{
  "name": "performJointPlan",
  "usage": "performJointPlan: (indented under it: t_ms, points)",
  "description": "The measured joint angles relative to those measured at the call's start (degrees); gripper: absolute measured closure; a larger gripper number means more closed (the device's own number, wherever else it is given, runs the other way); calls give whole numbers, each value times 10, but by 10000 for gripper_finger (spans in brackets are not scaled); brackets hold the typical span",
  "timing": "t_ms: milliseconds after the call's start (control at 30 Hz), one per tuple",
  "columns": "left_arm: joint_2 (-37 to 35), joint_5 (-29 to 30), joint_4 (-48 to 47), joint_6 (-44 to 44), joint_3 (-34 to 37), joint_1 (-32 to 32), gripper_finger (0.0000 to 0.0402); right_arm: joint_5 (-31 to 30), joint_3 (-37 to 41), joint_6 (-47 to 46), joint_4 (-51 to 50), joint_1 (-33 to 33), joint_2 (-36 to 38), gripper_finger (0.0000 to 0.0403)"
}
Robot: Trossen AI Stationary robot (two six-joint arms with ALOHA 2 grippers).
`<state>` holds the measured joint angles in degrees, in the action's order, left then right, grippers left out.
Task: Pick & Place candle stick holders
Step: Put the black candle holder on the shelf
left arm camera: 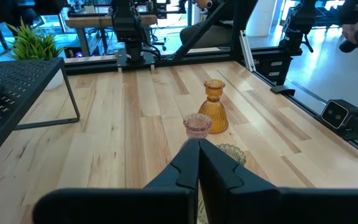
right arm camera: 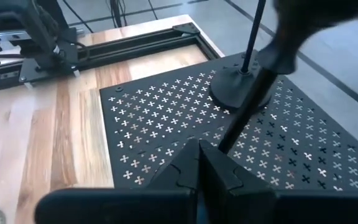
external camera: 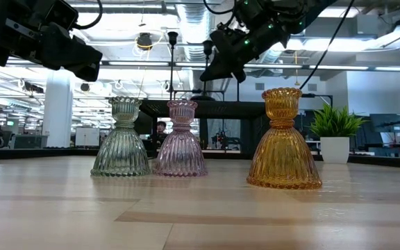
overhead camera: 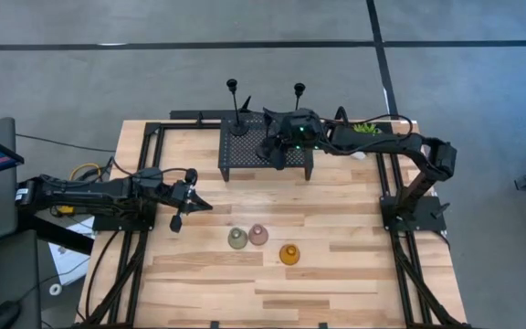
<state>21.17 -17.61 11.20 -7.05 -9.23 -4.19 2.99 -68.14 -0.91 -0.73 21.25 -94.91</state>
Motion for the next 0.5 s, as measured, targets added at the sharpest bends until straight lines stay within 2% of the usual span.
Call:
performJointPlan:
  t_ms: [233, 500]
  points:
    - [0, 0, 0, 0, 0, 0, 393, 19, 0, -2, -4, -5, 0, 403]
    - [0, 0, 0, 0, 0, 0, 392, 23, 0, -8, -72, -23, -1, 403]
